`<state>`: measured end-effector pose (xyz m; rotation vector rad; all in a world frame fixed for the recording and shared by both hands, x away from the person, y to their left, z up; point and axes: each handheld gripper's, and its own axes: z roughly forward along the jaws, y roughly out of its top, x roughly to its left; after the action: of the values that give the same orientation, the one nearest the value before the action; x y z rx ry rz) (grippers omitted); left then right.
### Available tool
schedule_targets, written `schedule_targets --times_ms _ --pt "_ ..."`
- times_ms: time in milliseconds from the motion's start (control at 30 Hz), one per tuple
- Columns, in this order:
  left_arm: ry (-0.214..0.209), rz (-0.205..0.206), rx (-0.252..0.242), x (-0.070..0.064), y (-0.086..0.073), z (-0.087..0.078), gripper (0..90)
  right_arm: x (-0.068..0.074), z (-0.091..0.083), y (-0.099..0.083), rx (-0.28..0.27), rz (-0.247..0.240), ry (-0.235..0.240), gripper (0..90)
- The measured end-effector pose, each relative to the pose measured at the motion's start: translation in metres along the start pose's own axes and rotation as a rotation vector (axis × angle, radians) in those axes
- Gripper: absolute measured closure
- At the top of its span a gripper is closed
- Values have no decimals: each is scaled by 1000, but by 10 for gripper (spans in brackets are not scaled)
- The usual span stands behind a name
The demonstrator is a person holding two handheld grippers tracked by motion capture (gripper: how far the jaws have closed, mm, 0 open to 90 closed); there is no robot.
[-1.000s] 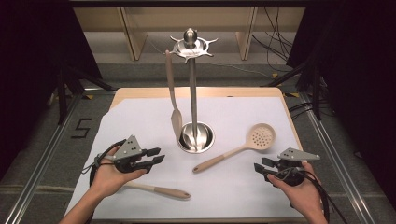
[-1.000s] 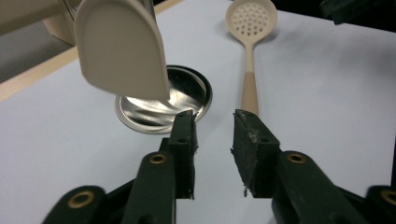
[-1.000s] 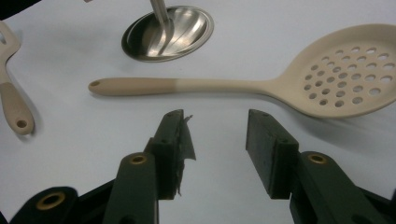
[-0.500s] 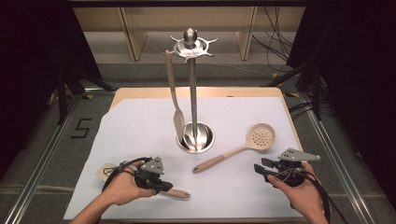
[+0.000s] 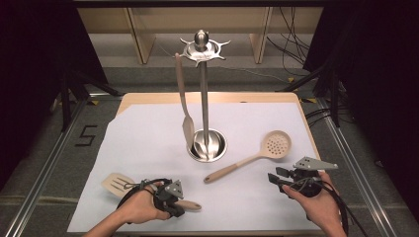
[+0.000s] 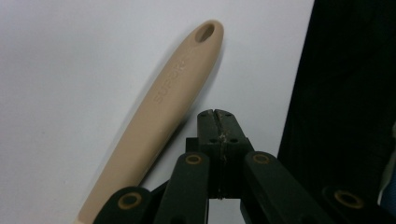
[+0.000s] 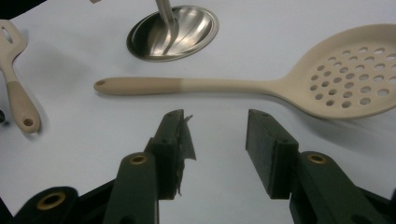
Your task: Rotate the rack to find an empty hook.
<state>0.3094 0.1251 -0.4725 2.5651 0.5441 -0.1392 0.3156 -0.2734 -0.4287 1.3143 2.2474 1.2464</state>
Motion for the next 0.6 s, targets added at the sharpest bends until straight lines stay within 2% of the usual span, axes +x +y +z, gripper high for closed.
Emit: schedule_targets --times_ms 33,100,133,167,233,267,333,367,400,433,467,533,600 --pt "2 17 15 2 1 -1 892 0 0 0 0 0 0 580" --pt "6 0 0 1 2 0 892 -1 0 0 -6 -10 -6 580" --pt "11 13 9 3 2 0 892 -2 0 0 -7 -12 -15 580" --pt "4 -5 -3 2 3 0 893 -2 0 0 -9 -10 -11 580" --pt "4 -15 -15 2 3 1 892 -1 0 0 6 2 -3 580" --pt "16 17 17 4 4 0 893 -1 0 0 5 1 -3 580" --pt "18 28 30 6 6 -1 893 -1 -1 0 11 1 -9 580" --pt "20 25 30 7 6 0 893 -1 0 0 10 -2 -10 580" --pt "15 -11 -1 5 7 1 893 0 0 1 11 -3 -9 580" --pt "23 1 4 7 7 1 893 -3 0 1 -9 -37 -11 580" --pt "23 29 24 11 9 0 893 -3 0 1 -11 -43 -15 580" --pt "31 16 19 12 11 1 893 -3 1 1 -24 -47 -15 580" --pt "37 36 36 17 13 0 893 -3 0 1 -18 -45 -20 580"
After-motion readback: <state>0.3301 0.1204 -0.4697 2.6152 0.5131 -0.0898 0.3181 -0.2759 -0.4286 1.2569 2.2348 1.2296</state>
